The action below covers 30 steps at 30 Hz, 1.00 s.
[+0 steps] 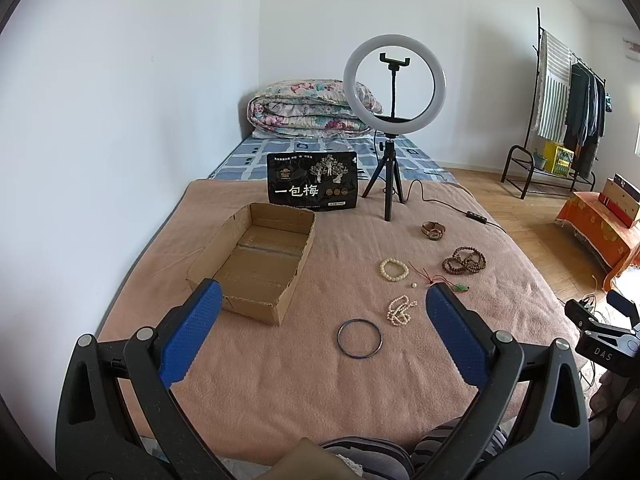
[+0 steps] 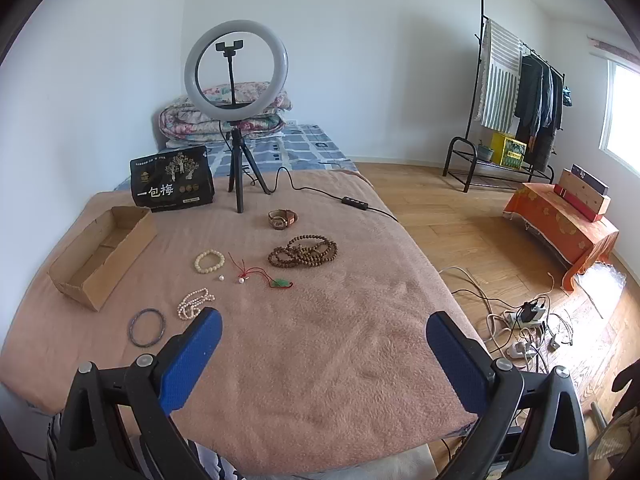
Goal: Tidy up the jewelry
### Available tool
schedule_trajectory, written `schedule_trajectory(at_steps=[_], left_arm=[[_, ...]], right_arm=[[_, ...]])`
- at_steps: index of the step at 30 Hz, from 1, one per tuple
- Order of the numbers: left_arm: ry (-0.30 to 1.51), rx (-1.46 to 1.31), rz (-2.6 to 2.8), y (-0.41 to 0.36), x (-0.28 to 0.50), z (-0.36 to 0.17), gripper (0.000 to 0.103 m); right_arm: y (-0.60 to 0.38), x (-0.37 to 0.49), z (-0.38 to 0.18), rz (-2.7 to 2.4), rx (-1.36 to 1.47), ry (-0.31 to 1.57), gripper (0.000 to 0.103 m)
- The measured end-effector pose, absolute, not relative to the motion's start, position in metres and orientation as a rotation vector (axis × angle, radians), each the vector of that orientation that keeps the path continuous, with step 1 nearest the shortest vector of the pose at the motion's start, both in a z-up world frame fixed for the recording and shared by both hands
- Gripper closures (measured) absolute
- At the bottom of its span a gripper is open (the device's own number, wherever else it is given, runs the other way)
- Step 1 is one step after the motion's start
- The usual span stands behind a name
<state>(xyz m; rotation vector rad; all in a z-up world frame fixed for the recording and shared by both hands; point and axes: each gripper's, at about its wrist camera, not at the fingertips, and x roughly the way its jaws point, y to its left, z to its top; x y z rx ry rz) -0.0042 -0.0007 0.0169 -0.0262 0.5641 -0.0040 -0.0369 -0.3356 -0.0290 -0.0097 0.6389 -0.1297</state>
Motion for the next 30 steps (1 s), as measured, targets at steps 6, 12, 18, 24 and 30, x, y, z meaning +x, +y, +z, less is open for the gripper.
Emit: schedule_trajectory(at_steps=[6, 12, 18, 24, 30], left_arm=[[0.563, -0.028, -0.003, 0.0001, -0.0044, 0.0162, 0.000], [0.564, -0.029, -0.004, 0.0001, -0.0044, 0.0168, 0.000], [0.563, -0.029, -0.006, 0.0012, -0.0047, 0.0163, 0.000], [0.564, -0.031, -0.006, 0.0018, -0.0047, 0.0157, 0.000], [0.566, -0.032, -0.007, 0.0024, -0.0050, 0.0149, 0.000]], right_arm=[[-0.3348, -0.0363, -0.0289, -0.129, -0.009, 0.639, 0.000], [-0.3341, -0.0356, -0.0291, -0.126, -0.008, 0.641, 0.000], [-0.3339, -0.0353, -0.0292, -0.125, -0.008, 0.643, 0.000], [-0.3338, -0.0351, -0.0291, -0.126, -0.008, 0.642, 0.000], [-0.3341, -0.0352, -0.0297, -0.125, -0.005, 0.642, 0.000]])
